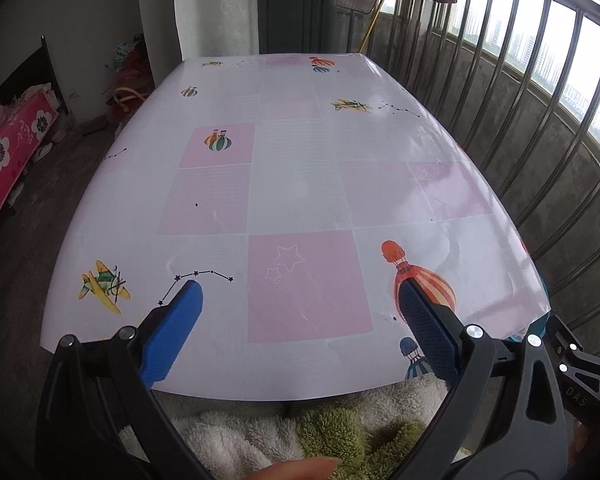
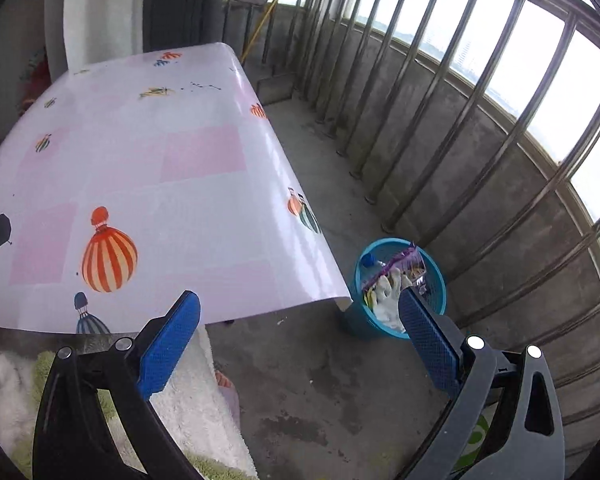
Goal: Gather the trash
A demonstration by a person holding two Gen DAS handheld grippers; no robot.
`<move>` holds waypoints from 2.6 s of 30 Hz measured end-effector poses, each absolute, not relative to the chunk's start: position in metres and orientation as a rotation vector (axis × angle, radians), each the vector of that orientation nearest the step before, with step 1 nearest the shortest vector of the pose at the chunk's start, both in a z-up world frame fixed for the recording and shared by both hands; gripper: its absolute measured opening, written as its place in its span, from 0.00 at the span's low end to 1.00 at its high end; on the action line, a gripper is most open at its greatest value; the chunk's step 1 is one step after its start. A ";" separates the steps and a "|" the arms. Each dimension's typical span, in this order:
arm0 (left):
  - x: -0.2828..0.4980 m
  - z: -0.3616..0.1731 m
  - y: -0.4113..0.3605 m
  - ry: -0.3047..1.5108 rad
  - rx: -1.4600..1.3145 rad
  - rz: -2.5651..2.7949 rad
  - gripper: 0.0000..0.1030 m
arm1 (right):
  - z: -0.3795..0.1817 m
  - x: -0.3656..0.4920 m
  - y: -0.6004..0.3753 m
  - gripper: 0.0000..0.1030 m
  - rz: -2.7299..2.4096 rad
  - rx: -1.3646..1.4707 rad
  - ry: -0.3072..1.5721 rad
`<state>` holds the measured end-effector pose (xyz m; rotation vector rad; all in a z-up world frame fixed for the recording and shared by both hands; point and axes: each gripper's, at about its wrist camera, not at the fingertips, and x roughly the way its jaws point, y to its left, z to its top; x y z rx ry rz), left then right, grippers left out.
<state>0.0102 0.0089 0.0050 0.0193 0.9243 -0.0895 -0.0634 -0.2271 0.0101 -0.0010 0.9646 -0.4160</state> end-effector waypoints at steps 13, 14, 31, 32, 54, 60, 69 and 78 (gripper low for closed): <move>0.014 0.005 -0.030 0.946 0.094 -0.132 0.91 | 0.003 -0.078 -0.258 0.94 -0.462 0.091 0.964; 0.014 0.006 -0.032 0.943 0.095 -0.133 0.91 | 0.003 -0.079 -0.260 0.94 -0.464 0.096 0.963; 0.013 0.008 -0.047 0.951 0.129 -0.137 0.91 | 0.001 -0.085 -0.272 0.94 -0.464 0.138 0.949; 0.013 0.007 -0.047 0.955 0.132 -0.136 0.91 | 0.001 -0.085 -0.273 0.94 -0.465 0.139 0.951; 0.016 0.001 -0.051 0.975 0.151 -0.151 0.91 | 0.000 -0.086 -0.279 0.94 -0.497 0.141 0.955; 0.019 0.002 -0.054 0.977 0.157 -0.162 0.91 | -0.001 -0.087 -0.283 0.94 -0.510 0.143 0.960; 0.021 0.001 -0.059 0.986 0.168 -0.167 0.92 | -0.004 -0.085 -0.289 0.94 -0.521 0.146 0.965; 0.023 0.001 -0.061 0.994 0.166 -0.163 0.91 | -0.005 -0.084 -0.290 0.94 -0.521 0.143 0.964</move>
